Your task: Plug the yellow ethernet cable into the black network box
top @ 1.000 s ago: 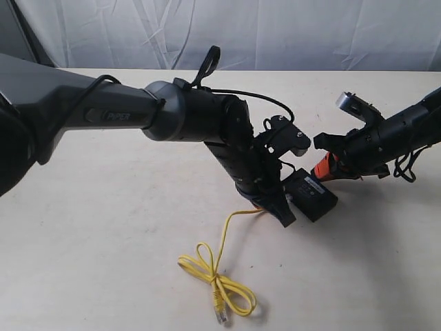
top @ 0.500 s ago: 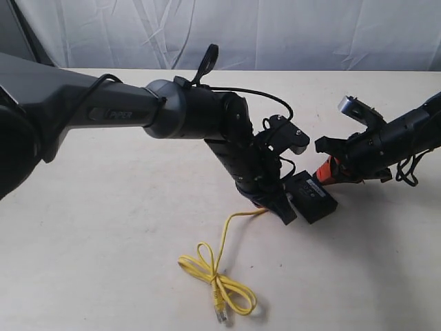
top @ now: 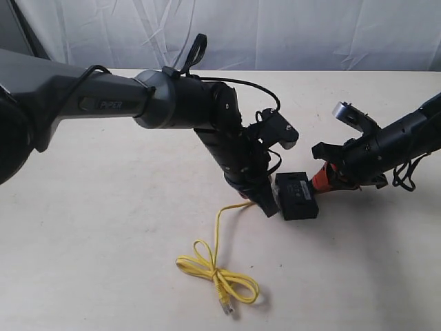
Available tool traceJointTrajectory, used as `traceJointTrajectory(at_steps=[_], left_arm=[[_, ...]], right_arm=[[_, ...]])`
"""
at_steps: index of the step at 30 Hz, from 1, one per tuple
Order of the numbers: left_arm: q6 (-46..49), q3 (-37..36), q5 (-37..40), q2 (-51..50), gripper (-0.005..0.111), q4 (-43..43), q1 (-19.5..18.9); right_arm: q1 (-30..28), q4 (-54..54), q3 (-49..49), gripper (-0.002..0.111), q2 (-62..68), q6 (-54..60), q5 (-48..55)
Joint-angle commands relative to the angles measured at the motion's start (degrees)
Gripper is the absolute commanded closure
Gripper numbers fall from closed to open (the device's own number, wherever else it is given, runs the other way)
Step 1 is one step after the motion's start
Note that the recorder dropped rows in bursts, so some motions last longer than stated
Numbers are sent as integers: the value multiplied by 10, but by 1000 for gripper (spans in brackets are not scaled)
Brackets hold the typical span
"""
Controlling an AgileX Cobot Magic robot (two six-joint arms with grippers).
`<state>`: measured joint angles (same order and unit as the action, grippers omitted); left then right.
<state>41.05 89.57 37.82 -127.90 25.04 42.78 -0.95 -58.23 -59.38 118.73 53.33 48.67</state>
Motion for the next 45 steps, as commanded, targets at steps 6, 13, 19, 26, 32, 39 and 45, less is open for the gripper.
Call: traceJointTrajectory(at_steps=[6, 13, 19, 26, 32, 39, 45], left_arm=[[61, 6, 11, 7, 107, 23, 2], [49, 6, 47, 7, 107, 8, 0], [40, 6, 50, 7, 107, 8, 0], [-1, 28, 93, 7, 107, -4, -20], [-1, 38, 118, 6, 107, -35, -21], [-1, 38, 154, -4, 107, -34, -23], [-1, 38, 200, -8, 107, -31, -23]], right_arm=[[4, -14, 3, 109, 1, 13, -2], [4, -16, 3, 109, 1, 13, 0], [4, -16, 3, 109, 1, 13, 0], [4, -17, 3, 109, 1, 13, 0], [4, -17, 3, 109, 1, 13, 0], [4, -17, 3, 109, 1, 13, 0], [4, -17, 3, 109, 1, 15, 0]])
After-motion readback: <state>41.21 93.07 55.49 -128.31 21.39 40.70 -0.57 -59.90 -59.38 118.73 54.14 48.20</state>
